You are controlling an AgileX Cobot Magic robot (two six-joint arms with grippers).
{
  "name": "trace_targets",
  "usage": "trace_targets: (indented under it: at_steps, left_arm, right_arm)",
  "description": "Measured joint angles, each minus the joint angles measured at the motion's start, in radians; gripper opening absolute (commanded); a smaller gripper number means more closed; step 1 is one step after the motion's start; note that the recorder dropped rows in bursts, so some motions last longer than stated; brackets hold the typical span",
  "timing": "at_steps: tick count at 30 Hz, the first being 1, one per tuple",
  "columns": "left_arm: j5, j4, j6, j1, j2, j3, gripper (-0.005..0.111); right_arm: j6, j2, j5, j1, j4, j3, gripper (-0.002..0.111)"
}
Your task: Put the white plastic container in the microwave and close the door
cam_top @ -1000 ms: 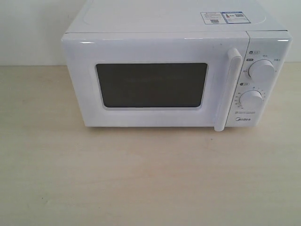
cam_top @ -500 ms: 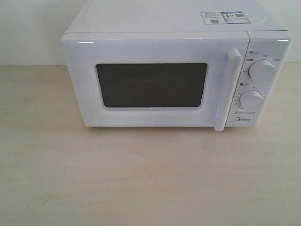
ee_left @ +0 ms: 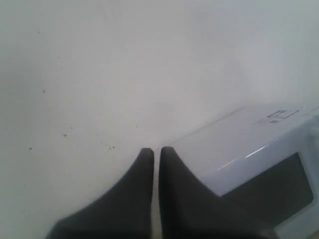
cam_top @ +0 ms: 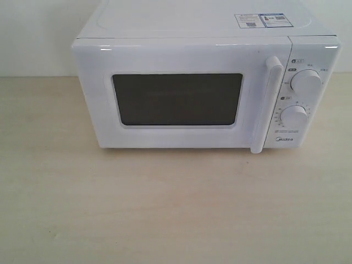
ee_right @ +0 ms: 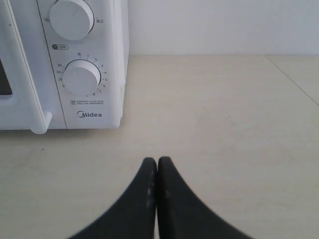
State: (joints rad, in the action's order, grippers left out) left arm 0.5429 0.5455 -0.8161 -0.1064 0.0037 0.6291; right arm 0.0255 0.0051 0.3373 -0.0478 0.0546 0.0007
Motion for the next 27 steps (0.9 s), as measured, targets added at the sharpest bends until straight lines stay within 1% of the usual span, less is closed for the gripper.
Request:
trace_targets:
  at_steps: [5, 13, 16, 22, 27]
  left_arm:
    - [-0.031, -0.008, 0.040, 0.031, 0.000, -0.103, 0.004]
    - [-0.241, -0.010, 0.144, 0.048, -0.002, -0.358, 0.004]
    - [-0.292, -0.010, 0.164, 0.048, -0.002, -0.432, 0.004]
    - [-0.331, -0.013, 0.169, 0.048, -0.002, -0.504, 0.004]
    - [-0.405, -0.015, 0.200, 0.048, -0.002, -0.558, 0.004]
  right_arm:
    - [0.000, 0.000, -0.003, 0.000, 0.000, 0.000, 0.000]
    - [0.000, 0.000, -0.003, 0.000, 0.000, 0.000, 0.000]
    - [0.000, 0.000, -0.003, 0.000, 0.000, 0.000, 0.000]
    - [0.000, 0.000, -0.003, 0.000, 0.000, 0.000, 0.000]
    - [0.000, 0.000, -0.003, 0.000, 0.000, 0.000, 0.000]
